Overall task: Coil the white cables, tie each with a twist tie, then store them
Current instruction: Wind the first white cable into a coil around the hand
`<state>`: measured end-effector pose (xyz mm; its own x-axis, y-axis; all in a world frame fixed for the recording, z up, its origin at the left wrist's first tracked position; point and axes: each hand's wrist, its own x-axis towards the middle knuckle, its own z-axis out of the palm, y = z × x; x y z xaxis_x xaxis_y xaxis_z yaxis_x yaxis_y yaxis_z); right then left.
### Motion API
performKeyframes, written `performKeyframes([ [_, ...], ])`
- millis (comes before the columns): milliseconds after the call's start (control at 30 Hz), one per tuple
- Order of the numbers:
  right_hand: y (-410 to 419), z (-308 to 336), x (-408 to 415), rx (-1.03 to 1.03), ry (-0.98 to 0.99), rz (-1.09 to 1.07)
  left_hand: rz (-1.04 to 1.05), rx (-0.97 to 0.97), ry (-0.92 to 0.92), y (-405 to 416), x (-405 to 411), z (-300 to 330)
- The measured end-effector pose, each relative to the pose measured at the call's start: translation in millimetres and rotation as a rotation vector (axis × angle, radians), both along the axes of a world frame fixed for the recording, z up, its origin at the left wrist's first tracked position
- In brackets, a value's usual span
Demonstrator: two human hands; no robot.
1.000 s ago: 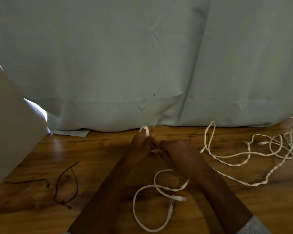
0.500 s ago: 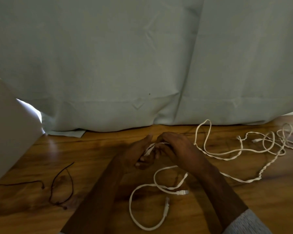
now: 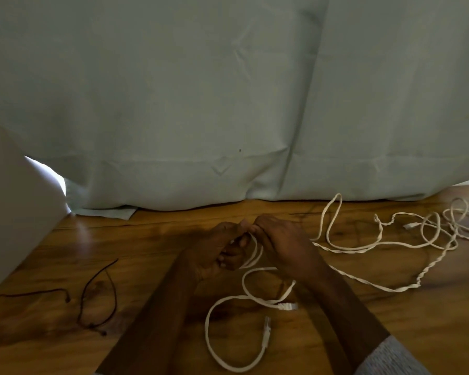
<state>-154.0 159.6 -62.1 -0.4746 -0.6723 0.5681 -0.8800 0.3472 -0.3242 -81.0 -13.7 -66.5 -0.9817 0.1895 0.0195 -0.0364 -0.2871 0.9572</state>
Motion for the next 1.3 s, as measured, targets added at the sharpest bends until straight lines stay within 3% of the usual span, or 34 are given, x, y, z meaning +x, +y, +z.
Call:
performKeyframes([
  [100,1,4,-2,-0.043,-0.008,0.015,-0.110,-0.016,-0.025,-2,4,3],
  [200,5,3,-8,-0.052,-0.011,0.016,-0.062,-0.070,-0.084,-3,3,3],
  [367,6,4,-9,-0.066,-0.023,0.030,-0.080,0.190,-0.143,-4,0,0],
  [533,4,1,-10,-0.031,-0.094,0.096,0.000,0.119,-0.168,-2,-1,2],
  [700,9,2,-14,-0.184,-0.266,0.095,-0.002,0.124,-0.140,-5,0,1],
  [900,8,3,-9,-0.133,-0.131,0.103,-0.091,-0.057,-0.113,1,6,6],
  [1067,7,5,-5,-0.051,-0.095,0.079,-0.043,-0.130,-0.122,1,6,9],
  [1300,15,9,-12,-0.021,-0.141,0.157,-0.039,-0.003,-0.260,-2,0,8],
])
